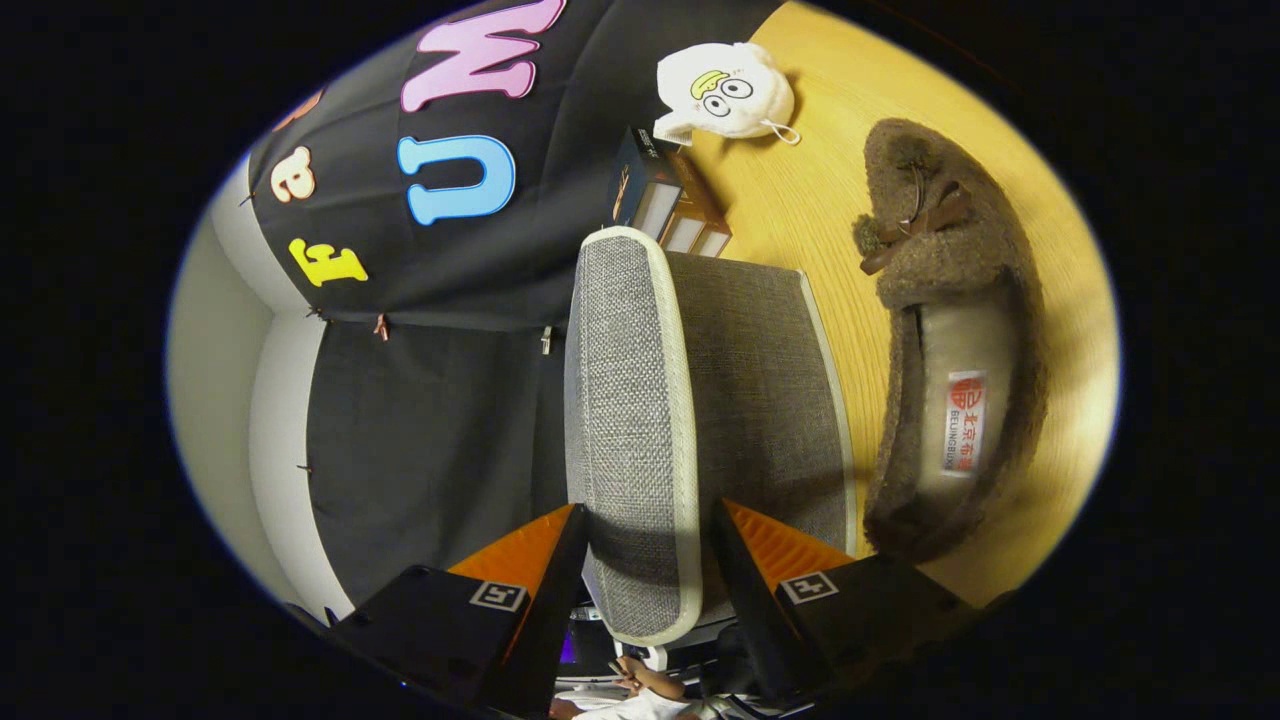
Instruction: Open the storage box then place both shoes into the box .Put the left shoe in first, then the right shoe, with the right side of both shoes facing outward in a uniform manner.
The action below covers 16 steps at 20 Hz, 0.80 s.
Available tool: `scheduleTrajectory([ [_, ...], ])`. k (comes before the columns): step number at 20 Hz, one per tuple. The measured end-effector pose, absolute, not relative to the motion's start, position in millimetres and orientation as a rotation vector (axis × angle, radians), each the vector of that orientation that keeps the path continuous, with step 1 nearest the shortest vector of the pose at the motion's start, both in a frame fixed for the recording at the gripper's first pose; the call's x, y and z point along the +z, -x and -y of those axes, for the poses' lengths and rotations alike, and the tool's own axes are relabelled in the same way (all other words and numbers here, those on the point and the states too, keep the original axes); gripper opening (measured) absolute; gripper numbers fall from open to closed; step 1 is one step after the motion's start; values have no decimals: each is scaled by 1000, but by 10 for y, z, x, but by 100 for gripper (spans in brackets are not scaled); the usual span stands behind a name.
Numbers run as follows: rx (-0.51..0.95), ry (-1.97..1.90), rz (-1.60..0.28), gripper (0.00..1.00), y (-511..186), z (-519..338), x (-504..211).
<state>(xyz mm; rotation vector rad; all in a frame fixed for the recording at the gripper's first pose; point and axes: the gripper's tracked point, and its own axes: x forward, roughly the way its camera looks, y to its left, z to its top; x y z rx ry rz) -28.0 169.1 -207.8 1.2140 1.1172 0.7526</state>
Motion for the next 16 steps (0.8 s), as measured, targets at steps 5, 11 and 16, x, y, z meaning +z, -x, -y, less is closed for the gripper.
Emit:
scheduleTrajectory([
  [5,769,-1281,-1169,51,317,-1597,-2022],
  [11,758,-1342,-1192,12,350,-1592,-1862],
  [16,784,-1280,-1162,5,402,-1739,-1697],
])
